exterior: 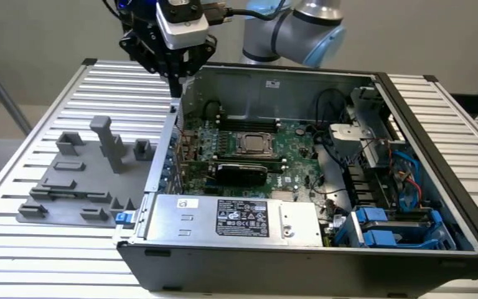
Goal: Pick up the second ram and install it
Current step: 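Reach for the second ram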
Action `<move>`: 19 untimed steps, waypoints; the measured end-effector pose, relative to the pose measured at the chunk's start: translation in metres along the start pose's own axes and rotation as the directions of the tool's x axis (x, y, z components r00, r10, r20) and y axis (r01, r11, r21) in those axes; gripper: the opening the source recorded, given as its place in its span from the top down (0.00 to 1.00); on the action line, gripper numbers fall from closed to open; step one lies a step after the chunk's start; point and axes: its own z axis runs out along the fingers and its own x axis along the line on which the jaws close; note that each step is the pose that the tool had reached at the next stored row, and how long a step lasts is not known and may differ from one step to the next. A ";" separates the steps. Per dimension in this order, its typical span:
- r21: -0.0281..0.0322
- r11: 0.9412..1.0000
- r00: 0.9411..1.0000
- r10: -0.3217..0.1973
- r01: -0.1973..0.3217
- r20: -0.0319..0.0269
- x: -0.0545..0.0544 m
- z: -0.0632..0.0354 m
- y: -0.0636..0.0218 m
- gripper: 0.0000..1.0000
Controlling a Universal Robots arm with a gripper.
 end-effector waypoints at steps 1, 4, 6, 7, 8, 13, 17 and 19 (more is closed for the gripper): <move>0.000 1.000 1.000 0.000 0.000 0.000 0.004 -0.0002 -0.0014 0.89; 0.000 1.000 1.000 0.000 0.000 0.001 0.018 -0.0007 -0.0056 0.89; 0.000 1.000 1.000 0.000 0.000 0.001 0.027 -0.0009 -0.0081 0.89; 0.000 1.000 1.000 0.000 0.000 0.001 0.031 -0.0011 -0.0093 0.89; 0.000 1.000 1.000 0.000 0.000 0.001 0.036 -0.0012 -0.0104 0.89; 0.000 1.000 1.000 0.000 0.000 0.001 0.058 -0.0013 -0.0145 0.89; 0.000 1.000 1.000 0.000 0.000 0.001 0.076 -0.0008 -0.0169 0.89; 0.000 1.000 1.000 0.000 0.000 0.001 0.085 -0.0004 -0.0178 0.89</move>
